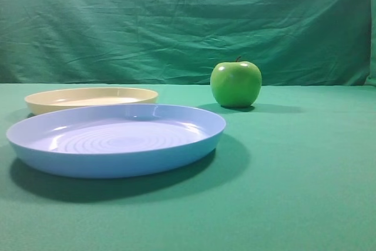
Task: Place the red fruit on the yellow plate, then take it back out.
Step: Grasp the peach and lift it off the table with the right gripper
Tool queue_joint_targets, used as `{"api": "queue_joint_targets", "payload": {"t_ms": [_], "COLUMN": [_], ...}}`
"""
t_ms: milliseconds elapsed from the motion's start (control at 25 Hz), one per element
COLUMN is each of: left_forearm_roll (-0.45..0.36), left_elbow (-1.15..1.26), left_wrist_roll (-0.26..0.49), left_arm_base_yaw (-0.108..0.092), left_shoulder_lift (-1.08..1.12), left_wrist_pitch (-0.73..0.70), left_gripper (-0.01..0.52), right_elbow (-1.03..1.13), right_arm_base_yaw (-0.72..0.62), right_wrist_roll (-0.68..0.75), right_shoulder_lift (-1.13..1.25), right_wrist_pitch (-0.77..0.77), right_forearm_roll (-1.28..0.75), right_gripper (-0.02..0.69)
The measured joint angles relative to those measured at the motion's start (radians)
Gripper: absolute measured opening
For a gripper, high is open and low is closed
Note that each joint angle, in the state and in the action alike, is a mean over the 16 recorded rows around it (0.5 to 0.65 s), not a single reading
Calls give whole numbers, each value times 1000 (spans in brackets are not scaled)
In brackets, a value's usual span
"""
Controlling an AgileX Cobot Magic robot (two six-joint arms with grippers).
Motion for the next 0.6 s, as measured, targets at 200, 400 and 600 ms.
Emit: {"api": "queue_joint_targets", "payload": {"t_ms": [200,400,600], "left_forearm_roll": [0,0,0], "left_elbow": [0,0,0], "left_wrist_roll": [0,0,0], "left_arm_base_yaw": [0,0,0], "left_shoulder_lift": [0,0,0], "left_wrist_pitch": [0,0,0], "left_gripper": [0,0,0], "right_elbow": [-44,-85,-127], "right_arm_base_yaw": [1,27,90], "right_wrist_roll": [-189,-248,-208], "right_shoulder_lift": [117,206,297], "right_wrist_pitch": [65,85,106], "right_forearm_roll": [154,159,40], "right_gripper": [0,0,0]}}
